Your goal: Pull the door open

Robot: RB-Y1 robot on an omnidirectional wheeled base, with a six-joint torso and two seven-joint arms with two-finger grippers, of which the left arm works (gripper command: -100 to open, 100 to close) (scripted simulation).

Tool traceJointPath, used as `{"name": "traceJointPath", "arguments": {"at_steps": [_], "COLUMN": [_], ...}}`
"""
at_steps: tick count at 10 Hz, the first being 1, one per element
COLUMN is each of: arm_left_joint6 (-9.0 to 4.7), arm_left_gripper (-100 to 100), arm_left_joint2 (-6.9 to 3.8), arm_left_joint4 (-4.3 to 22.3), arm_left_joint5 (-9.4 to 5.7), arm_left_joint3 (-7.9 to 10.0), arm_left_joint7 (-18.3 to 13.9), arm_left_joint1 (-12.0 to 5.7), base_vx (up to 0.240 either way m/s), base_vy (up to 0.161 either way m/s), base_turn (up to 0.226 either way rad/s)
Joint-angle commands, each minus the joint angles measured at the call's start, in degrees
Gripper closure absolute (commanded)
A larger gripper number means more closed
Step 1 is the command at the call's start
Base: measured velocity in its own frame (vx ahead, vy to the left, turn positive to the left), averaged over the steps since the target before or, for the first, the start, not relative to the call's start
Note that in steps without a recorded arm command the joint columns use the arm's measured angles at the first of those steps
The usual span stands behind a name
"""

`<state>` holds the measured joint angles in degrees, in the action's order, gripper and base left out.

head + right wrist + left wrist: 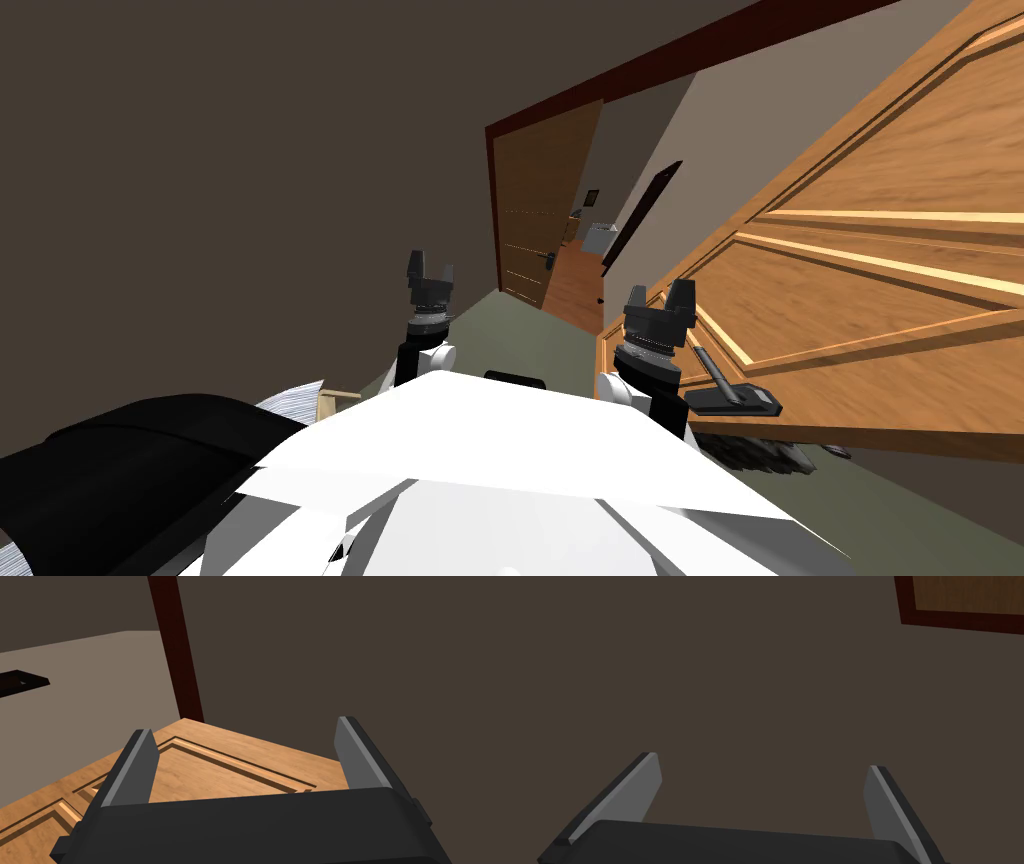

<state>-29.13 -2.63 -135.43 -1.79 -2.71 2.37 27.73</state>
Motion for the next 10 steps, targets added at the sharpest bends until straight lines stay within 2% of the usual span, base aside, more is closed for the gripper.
{"name": "traceJointPath", "arguments": {"at_steps": [1, 10], "arm_left_joint6": [0.19, 1.21], "arm_left_gripper": [-100, -100], "arm_left_joint2": [-0.50, -2.92], "arm_left_joint4": [1.9, 11.8], "arm_left_joint5": [-0.14, -0.87], "arm_left_joint3": [-0.05, -0.33], "arm_left_joint7": [-0.4, -2.4], "arm_left_joint1": [-0.91, -5.78], "base_vx": [0.061, 0.120], "base_vy": [-0.016, -0.032], "base_turn": [-0.098, -0.065]}}
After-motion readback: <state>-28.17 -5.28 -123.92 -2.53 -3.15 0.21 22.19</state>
